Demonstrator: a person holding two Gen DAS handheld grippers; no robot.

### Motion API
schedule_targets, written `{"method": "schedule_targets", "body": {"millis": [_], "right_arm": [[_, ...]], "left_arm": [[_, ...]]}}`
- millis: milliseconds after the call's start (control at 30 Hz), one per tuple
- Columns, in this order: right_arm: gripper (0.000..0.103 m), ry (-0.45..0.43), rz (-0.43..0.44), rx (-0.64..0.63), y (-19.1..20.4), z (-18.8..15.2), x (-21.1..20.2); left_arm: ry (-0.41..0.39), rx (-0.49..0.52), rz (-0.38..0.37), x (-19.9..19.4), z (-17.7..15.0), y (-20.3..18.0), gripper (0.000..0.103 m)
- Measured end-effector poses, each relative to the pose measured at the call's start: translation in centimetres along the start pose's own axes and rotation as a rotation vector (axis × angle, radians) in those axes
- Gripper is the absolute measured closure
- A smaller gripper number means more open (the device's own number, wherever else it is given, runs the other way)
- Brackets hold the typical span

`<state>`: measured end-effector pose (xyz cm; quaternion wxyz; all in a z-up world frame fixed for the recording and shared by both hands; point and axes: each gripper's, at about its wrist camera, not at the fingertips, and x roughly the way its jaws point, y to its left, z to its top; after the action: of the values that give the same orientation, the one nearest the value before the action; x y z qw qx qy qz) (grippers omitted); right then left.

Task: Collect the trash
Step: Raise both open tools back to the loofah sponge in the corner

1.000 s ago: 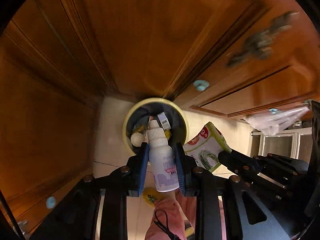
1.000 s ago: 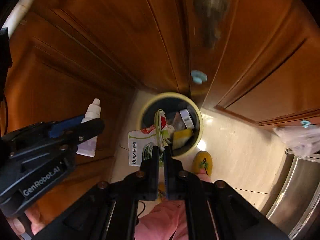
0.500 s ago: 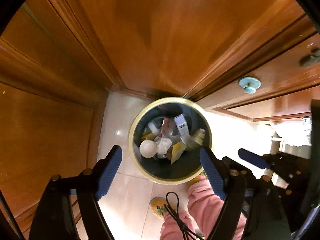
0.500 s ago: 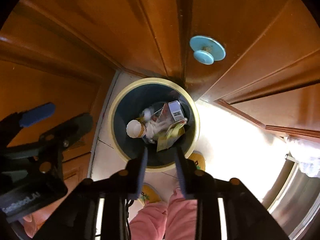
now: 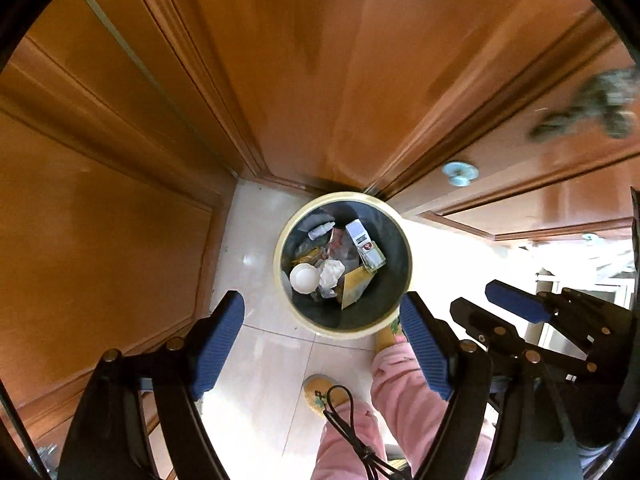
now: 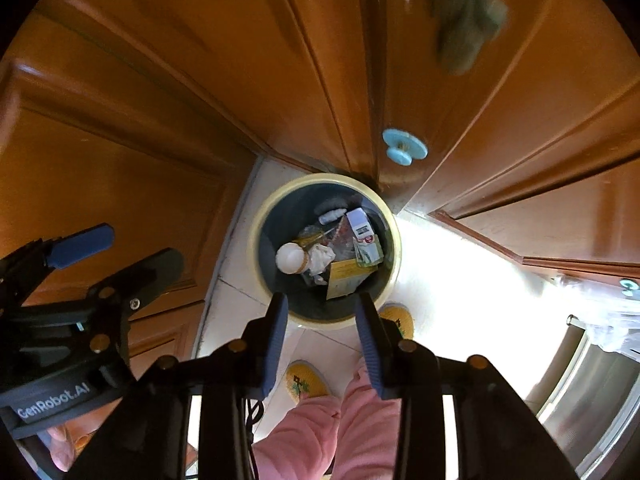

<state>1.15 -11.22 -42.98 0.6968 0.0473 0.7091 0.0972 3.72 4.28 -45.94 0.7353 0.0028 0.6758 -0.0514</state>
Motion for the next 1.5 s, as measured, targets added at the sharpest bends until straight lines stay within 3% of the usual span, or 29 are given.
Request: {"method": "schedule_targets", "body": {"millis": [167,300,600,867,1033,1233,1500], "right_arm": [[0.067,-0.061,0.022,0.009,1.1,-1.5,-6.6],[0.067,-0.148,0.049,0.011,2.2,-2.7,-13.2],[0.067,-0.444,0.081,0.021,4.6,-5.0,-29.1],[0.067,-0.669,0.053,-0.002,6.8,-5.3,-38.4],[0.067,-0.772,0.024,-0.002,7.7,-4.7,-42.7],[0.067,-0.874,0.024,0.002,7.4,-2.6,-48.8],[0.067,-0.908,0.037,-0.014,5.9,2.3,-52.2]], "left_arm": [[-0.075,0.013,0.022,-7.9,-0.9,-0.5,0.024],[-0.181,0.025,0.042,-15.5,-1.2,-0.5,0.024],[-0.453,0.075,0.073,-31.2,-1.9,-1.8,0.021],[-0.684,0.119,0.069,-41.8,-1.7,-2.2,0.019],[-0.804,0.158,0.063,-46.9,-1.1,-3.0,0.018],[-0.935,0.179,0.067,-52.8,0.0,-4.1,0.009],[-0.976,0.200,0.123,-54.2,3.9,-5.7,0.007]]}}
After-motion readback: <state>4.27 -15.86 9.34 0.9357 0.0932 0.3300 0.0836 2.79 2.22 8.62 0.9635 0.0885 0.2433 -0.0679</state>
